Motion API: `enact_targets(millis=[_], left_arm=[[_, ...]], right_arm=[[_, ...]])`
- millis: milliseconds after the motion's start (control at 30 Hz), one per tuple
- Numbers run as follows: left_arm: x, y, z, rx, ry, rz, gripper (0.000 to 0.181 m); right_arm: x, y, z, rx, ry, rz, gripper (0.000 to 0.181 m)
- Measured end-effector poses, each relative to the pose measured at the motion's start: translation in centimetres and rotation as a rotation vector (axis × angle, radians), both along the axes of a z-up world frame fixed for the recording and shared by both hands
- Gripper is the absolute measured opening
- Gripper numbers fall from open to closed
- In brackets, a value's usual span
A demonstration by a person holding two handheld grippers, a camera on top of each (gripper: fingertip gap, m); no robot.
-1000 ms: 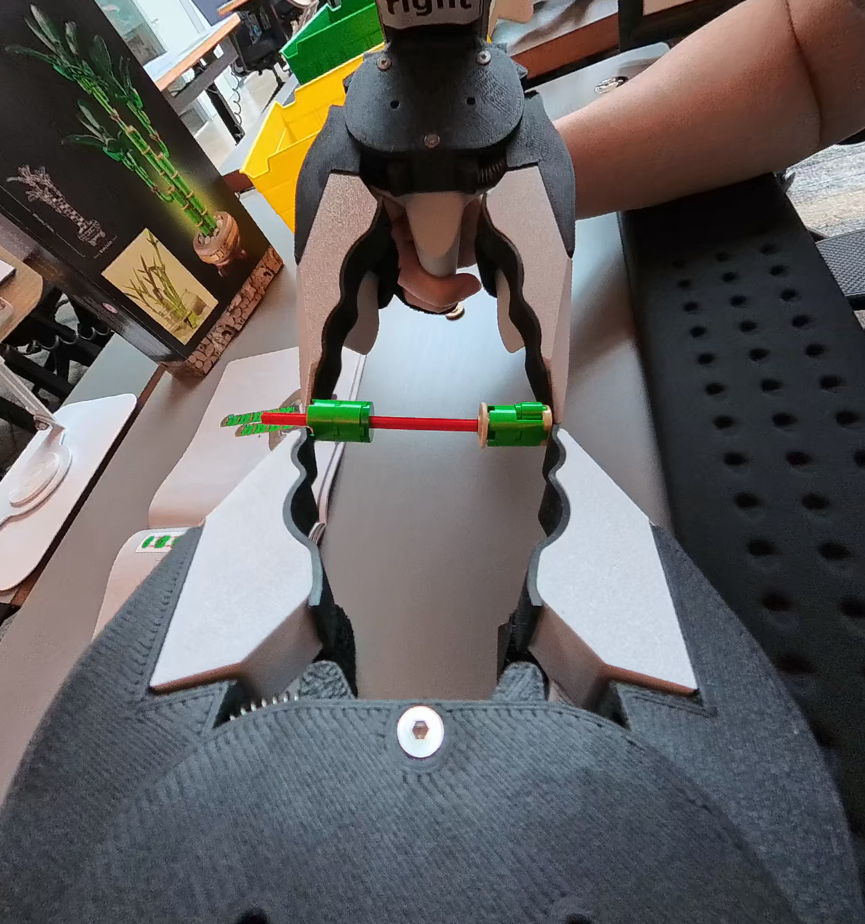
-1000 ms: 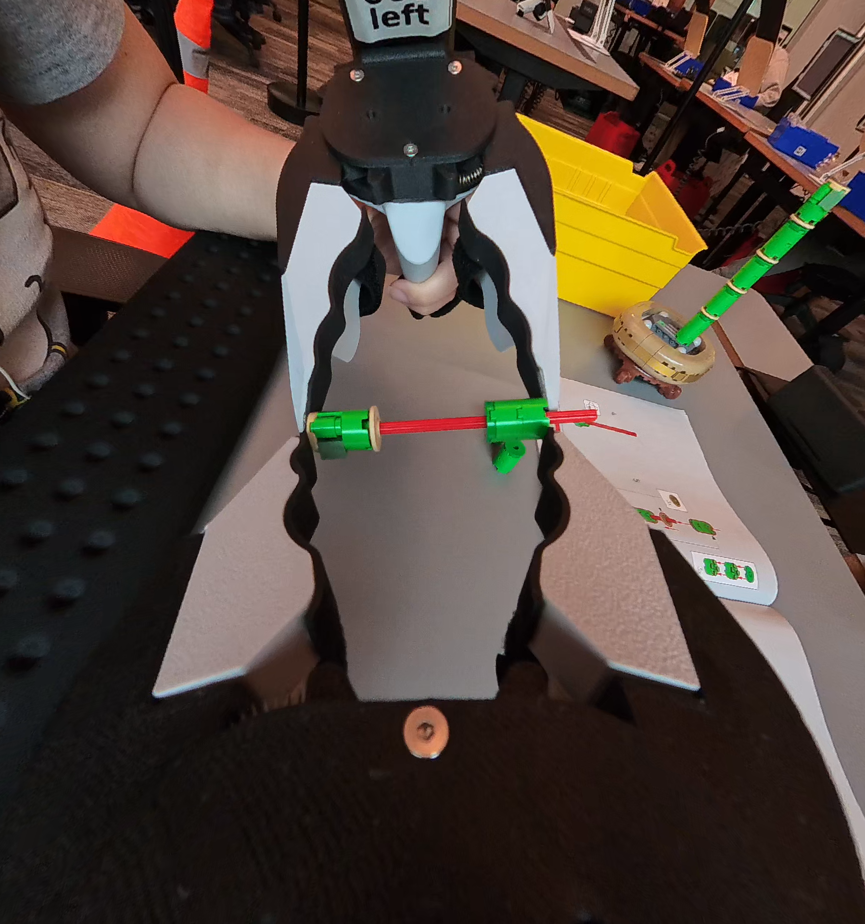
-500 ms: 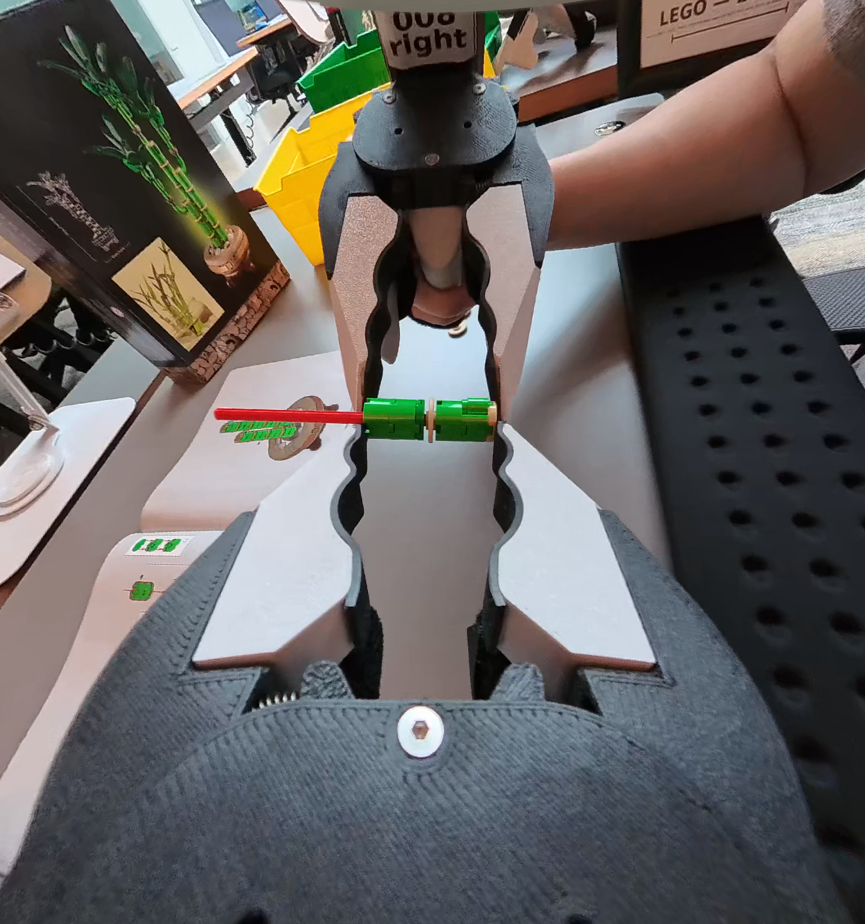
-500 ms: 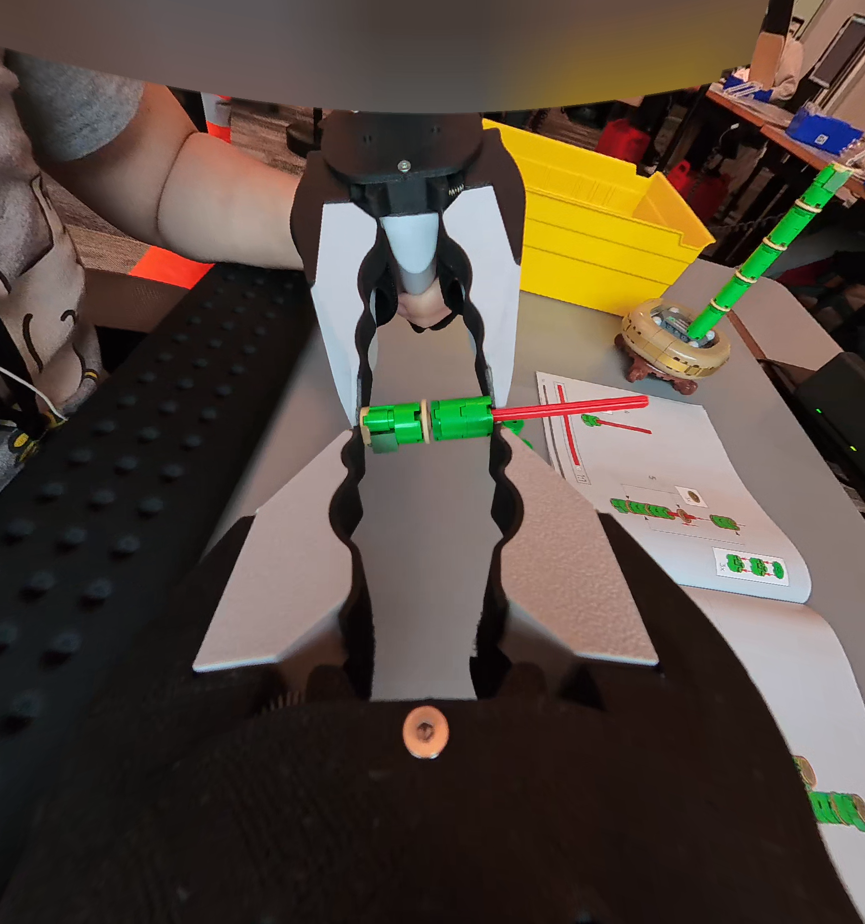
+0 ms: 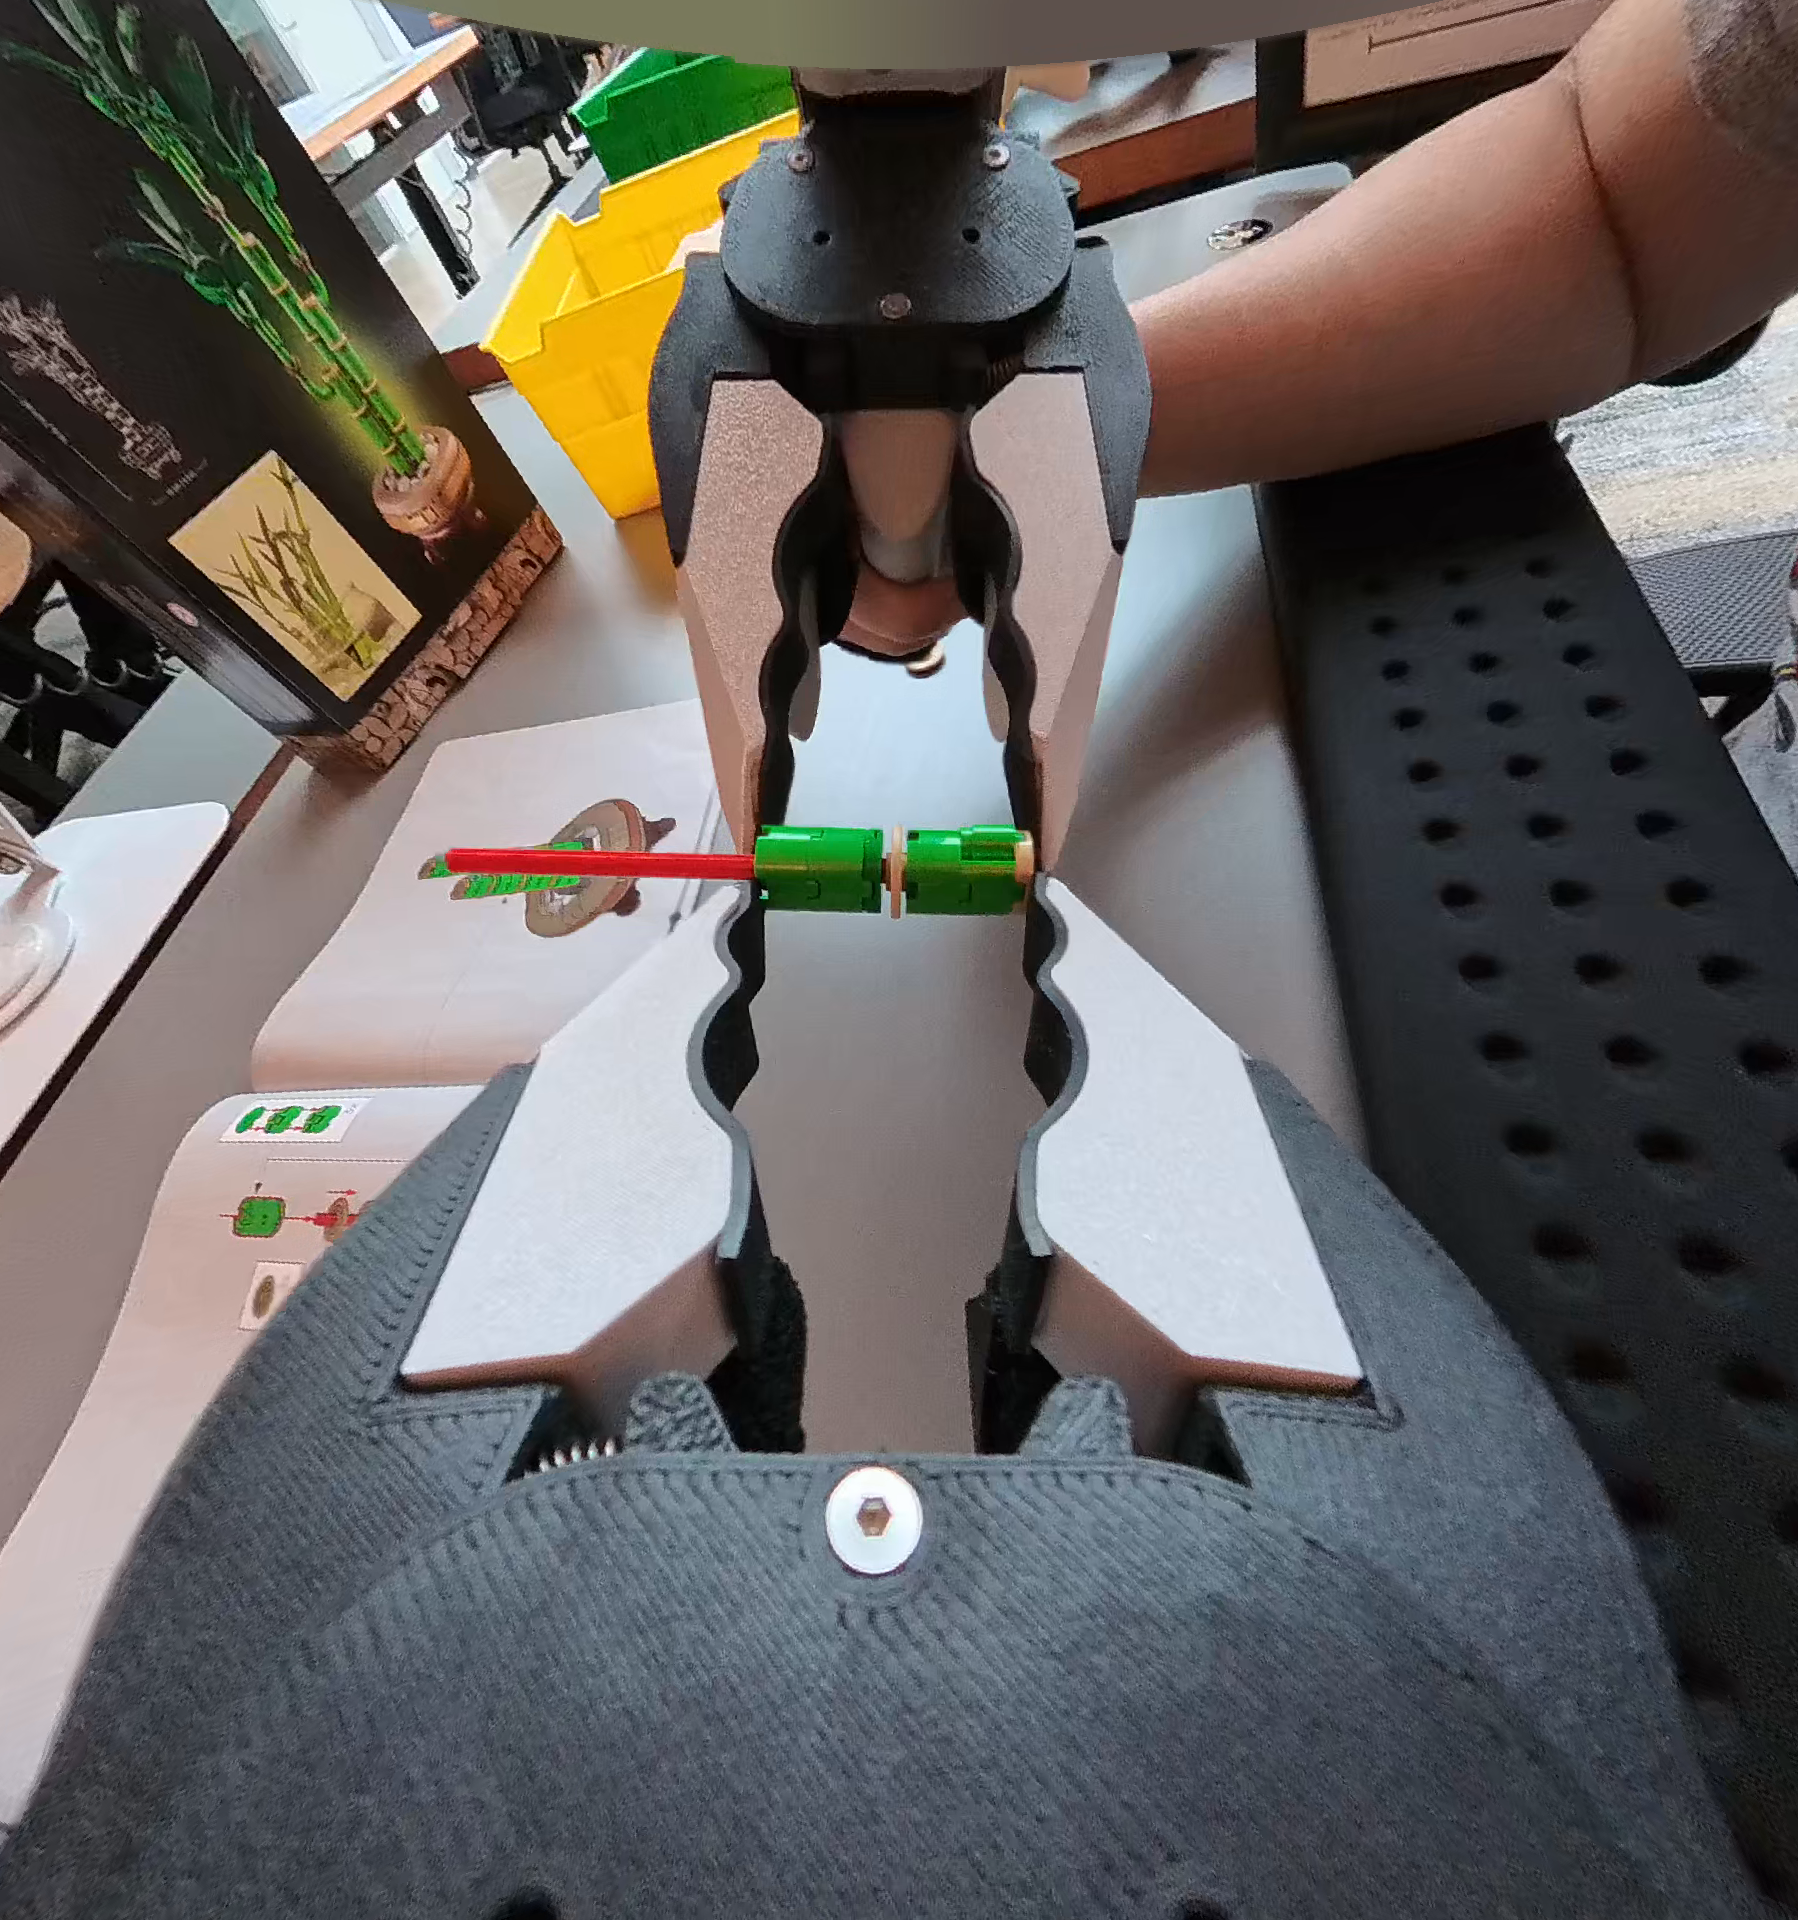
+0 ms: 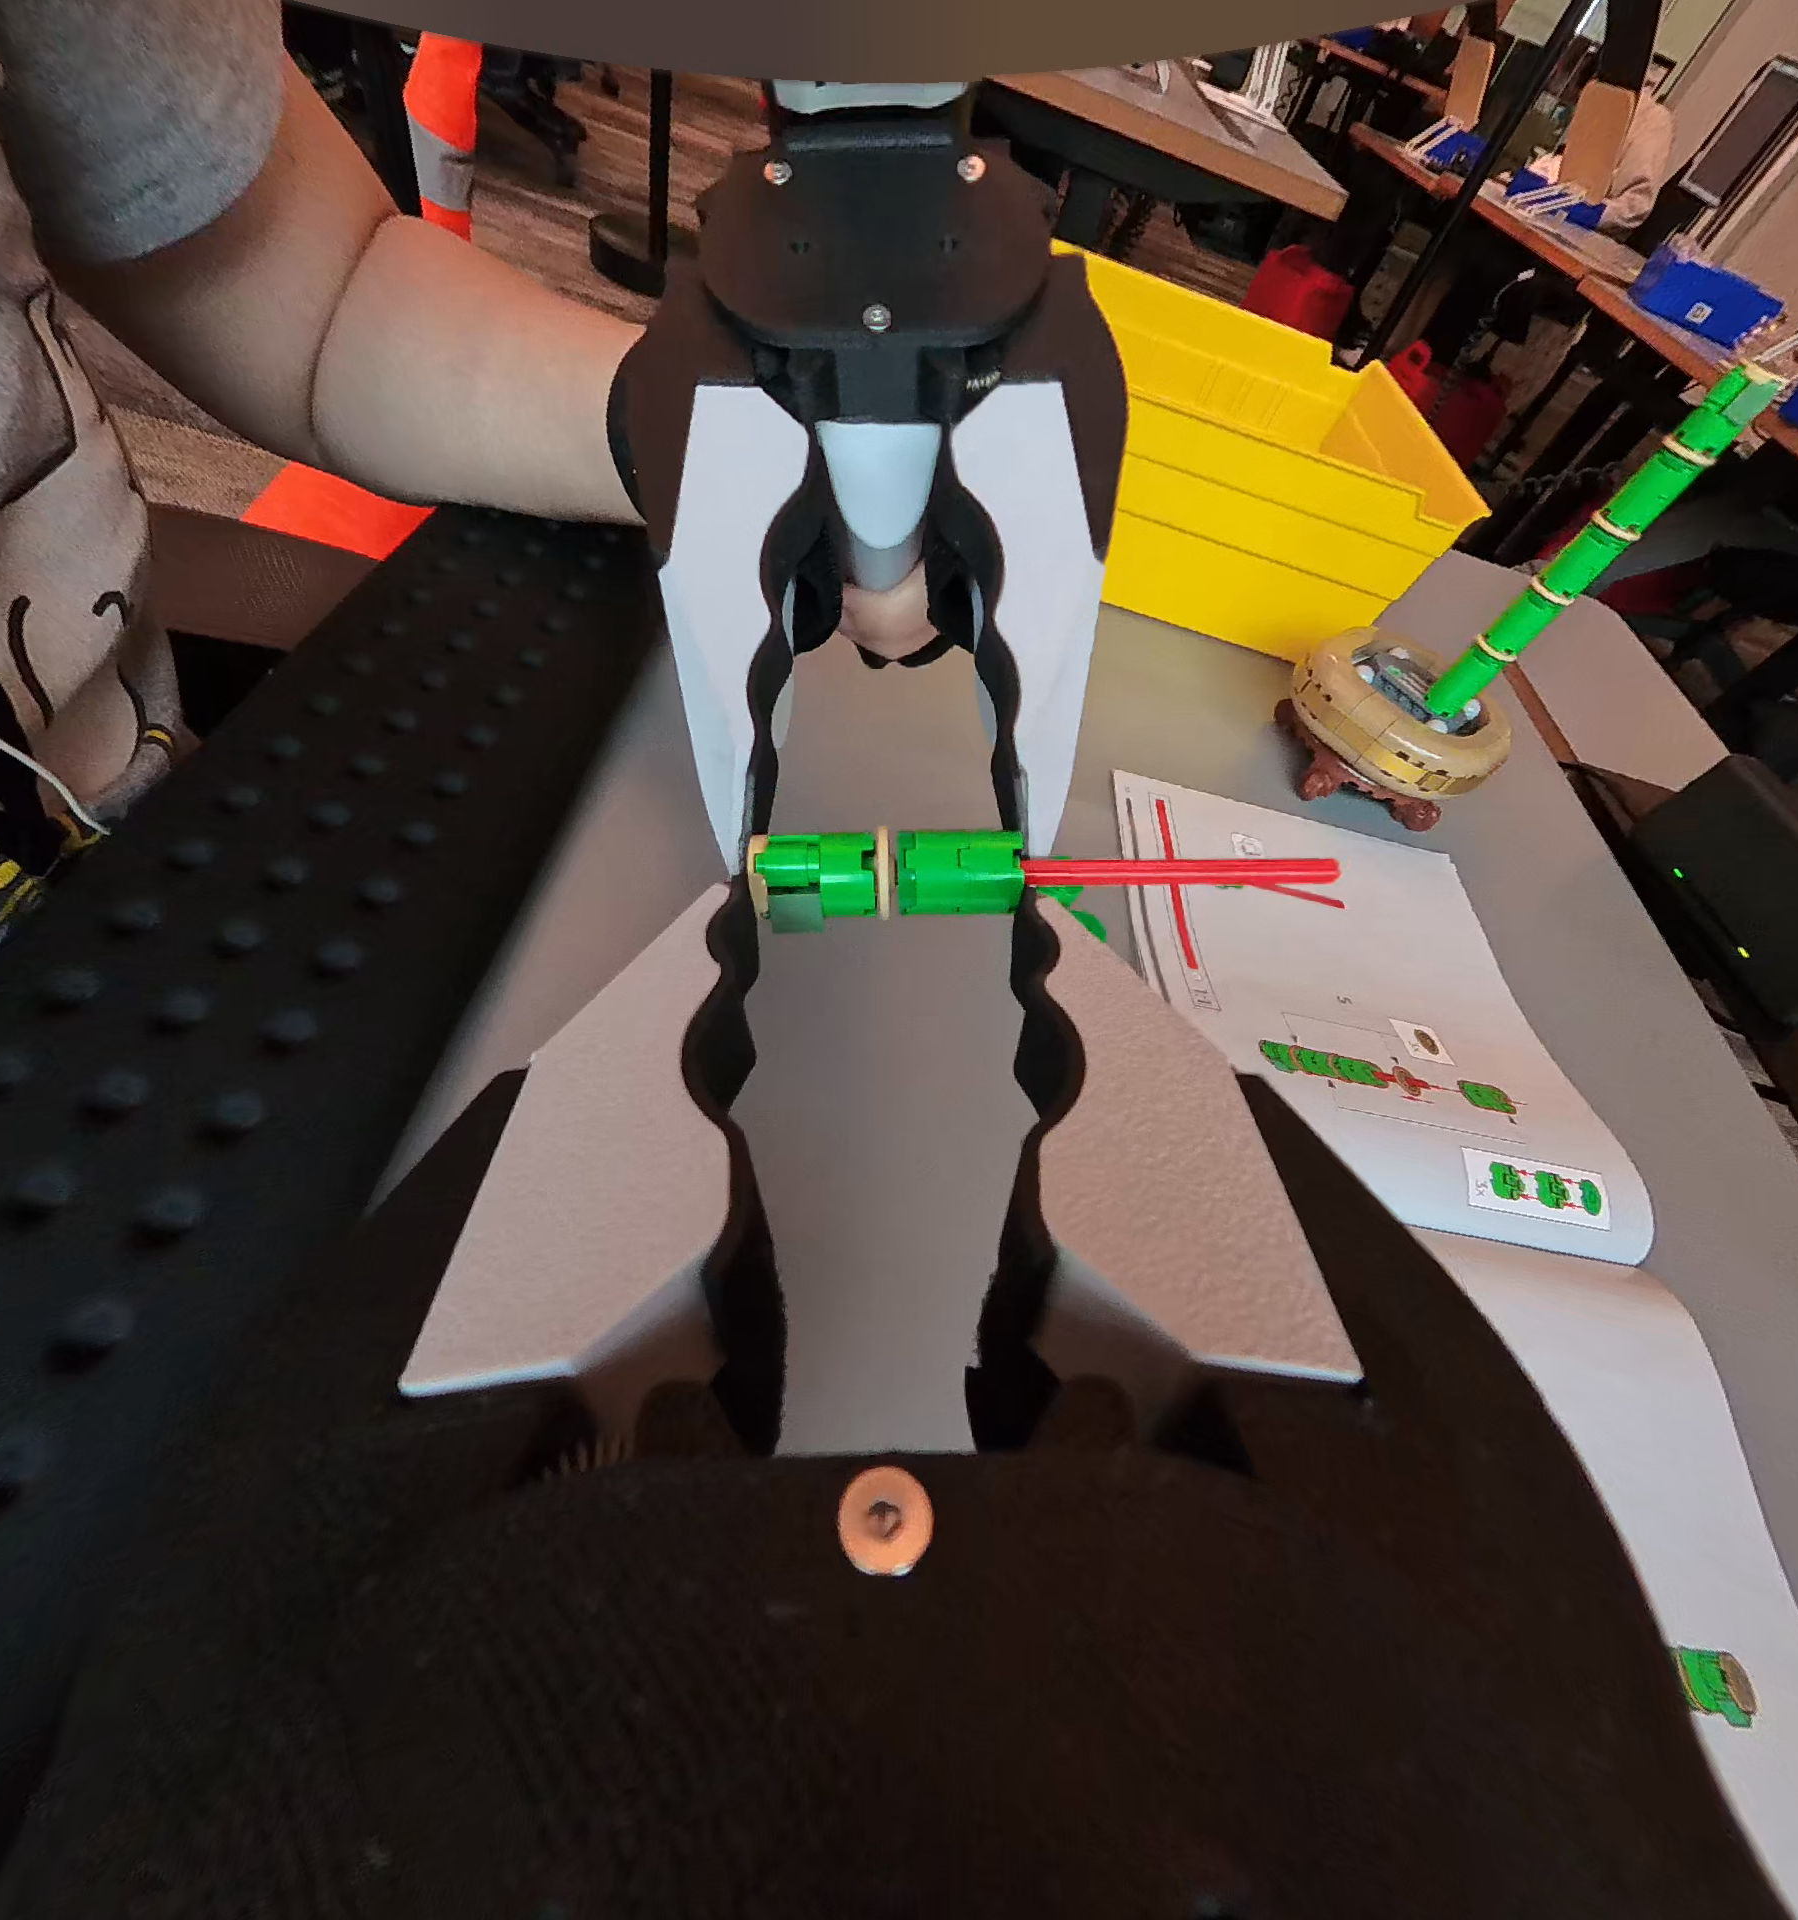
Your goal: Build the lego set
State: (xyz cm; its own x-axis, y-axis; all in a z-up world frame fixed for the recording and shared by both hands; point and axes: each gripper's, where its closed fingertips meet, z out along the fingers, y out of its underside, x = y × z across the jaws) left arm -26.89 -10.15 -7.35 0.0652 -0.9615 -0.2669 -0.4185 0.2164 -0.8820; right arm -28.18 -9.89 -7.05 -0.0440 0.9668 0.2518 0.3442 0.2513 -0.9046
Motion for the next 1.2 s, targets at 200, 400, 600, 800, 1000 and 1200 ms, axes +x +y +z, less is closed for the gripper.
enact_targets(millis=[200, 400, 600, 800, 1000, 1200], left_arm=[[-0.1, 0.2, -0.4, 0.038, 0.032, 0.016, 0.049], [-0.1, 0.4, -0.7, 0.05, 0.045, 0.024, 0.049], [0.0, 0.5, -1.3, 0.056, 0.066, 0.026, 0.049], [-0.1, 0.3, -1.7, 0.02, 0.096, 0.017, 0.049], [0.0, 0.7, -2.3, -0.007, 0.093, 0.029, 0.049], [-0.2, 0.5, -2.2, 0.028, 0.126, 0.019, 0.049]], right_arm=[[-0.1, 0.3, -0.3, 0.022, -0.018, -0.019, 0.048], [-0.1, 0.4, -0.8, 0.031, -0.04, -0.036, 0.049], [0.0, 0.5, -1.2, 0.052, -0.061, -0.039, 0.048], [-0.1, 0.4, -1.8, 0.052, -0.099, -0.028, 0.047], [-0.1, 0.7, -2.4, -0.049, -0.092, -0.035, 0.049], [-0.2, 0.5, -2.2, 0.031, -0.107, -0.027, 0.047]])
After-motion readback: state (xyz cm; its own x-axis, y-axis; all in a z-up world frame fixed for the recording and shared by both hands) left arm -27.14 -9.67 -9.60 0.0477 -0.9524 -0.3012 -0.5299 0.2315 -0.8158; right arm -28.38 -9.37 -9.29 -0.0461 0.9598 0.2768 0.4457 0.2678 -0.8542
